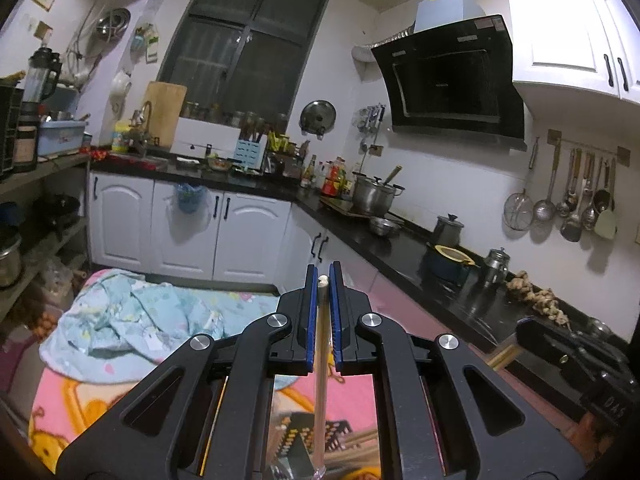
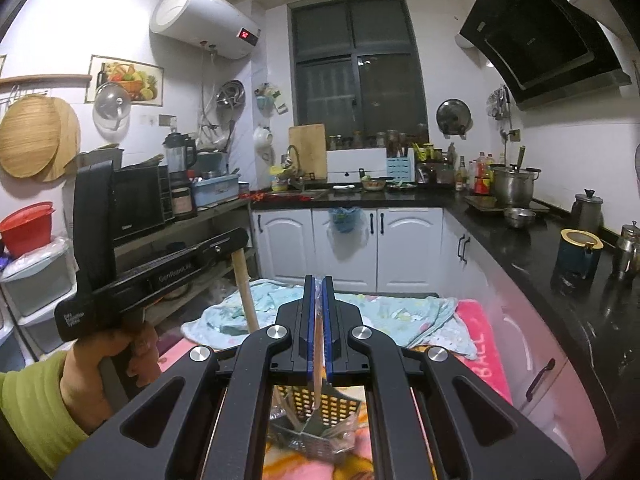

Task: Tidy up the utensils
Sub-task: 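Lower the chopsticks into the caddy and open both grippers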

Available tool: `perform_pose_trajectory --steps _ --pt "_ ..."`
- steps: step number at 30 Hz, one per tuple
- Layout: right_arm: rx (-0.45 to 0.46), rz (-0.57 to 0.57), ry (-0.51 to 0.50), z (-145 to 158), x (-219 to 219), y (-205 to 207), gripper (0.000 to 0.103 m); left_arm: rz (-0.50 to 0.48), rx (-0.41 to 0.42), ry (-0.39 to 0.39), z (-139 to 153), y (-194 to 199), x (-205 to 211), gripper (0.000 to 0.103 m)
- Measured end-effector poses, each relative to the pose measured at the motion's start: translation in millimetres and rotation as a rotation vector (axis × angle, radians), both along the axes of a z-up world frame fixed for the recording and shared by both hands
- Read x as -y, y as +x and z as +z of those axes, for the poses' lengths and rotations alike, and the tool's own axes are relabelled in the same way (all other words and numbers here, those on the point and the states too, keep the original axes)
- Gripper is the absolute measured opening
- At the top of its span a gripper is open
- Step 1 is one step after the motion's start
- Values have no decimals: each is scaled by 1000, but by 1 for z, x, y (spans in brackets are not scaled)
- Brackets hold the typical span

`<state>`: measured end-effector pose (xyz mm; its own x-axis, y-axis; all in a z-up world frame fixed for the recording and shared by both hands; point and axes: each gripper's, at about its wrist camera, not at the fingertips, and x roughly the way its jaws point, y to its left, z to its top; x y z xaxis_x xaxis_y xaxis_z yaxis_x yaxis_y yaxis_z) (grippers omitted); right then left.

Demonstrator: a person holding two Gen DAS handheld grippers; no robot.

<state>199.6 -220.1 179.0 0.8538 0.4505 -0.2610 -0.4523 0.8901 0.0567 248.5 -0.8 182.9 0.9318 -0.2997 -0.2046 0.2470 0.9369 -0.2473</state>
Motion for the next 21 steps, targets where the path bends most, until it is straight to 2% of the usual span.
perform_pose_trajectory --steps 8,21 --pt "-28 -23 -15 -10 1 19 4 42 15 17 -18 16 2 3" --pt "-129 -26 -38 -48 -11 44 4 0 -72 41 -55 33 5 4"
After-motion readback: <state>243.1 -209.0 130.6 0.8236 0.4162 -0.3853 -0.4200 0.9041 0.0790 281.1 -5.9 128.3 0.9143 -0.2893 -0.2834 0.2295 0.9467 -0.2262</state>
